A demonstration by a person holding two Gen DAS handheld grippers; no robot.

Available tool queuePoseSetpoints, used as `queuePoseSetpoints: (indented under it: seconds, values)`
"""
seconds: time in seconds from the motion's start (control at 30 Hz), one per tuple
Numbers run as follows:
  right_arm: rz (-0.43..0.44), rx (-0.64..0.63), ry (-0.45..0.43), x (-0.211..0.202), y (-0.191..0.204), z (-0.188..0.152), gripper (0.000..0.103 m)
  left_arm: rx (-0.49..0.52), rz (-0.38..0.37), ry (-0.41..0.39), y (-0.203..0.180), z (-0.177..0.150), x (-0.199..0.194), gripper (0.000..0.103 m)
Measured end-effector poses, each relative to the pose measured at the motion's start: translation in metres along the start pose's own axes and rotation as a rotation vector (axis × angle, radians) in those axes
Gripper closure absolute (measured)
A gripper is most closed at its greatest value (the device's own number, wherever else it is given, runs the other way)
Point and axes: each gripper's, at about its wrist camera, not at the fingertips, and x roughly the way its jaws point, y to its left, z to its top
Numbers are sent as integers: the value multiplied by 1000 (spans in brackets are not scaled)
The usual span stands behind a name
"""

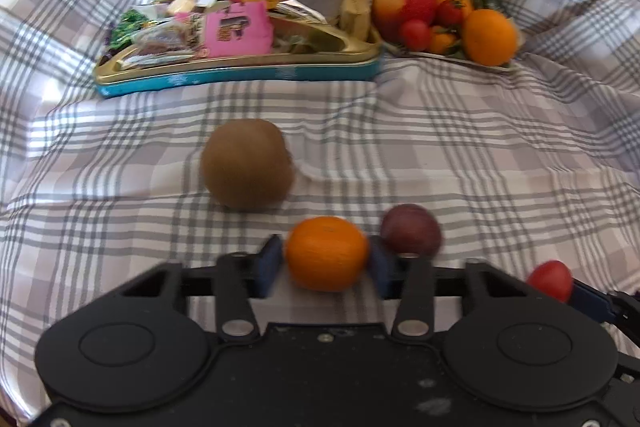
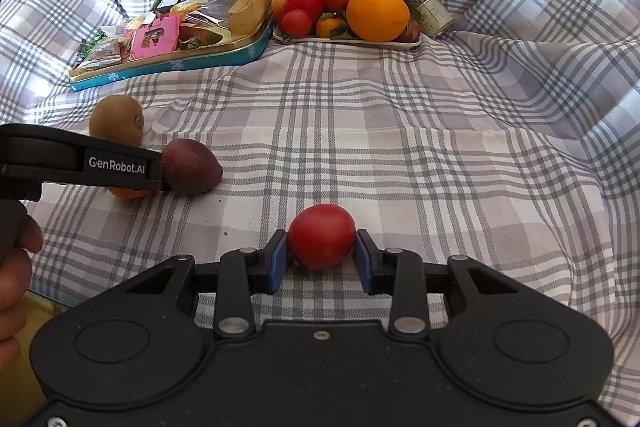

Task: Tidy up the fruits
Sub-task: 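Close right gripper on a red cherry tomato while left gripper closes on a mandarin, then lift held mandarin and tomato and carry both toward the gold tray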

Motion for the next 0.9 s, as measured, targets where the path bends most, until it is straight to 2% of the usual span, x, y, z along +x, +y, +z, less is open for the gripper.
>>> queuePoseSetpoints:
  seconds: [0.23,0.37,0.57,0.9]
  values:
    - [1,24,22,-5,-2,0,59,-13,-4,3,3,-9,-16,61]
    - [22,54,31,-16,-4,-4,59,-7,19,6,7,-19,-33,61]
    - [34,35,-5,-46,6,-13,59,2,41,11,14,-38,-68,61]
    - [102,-25,-59,-102,32,-39,59,1,83,13,15,-83,-124,61]
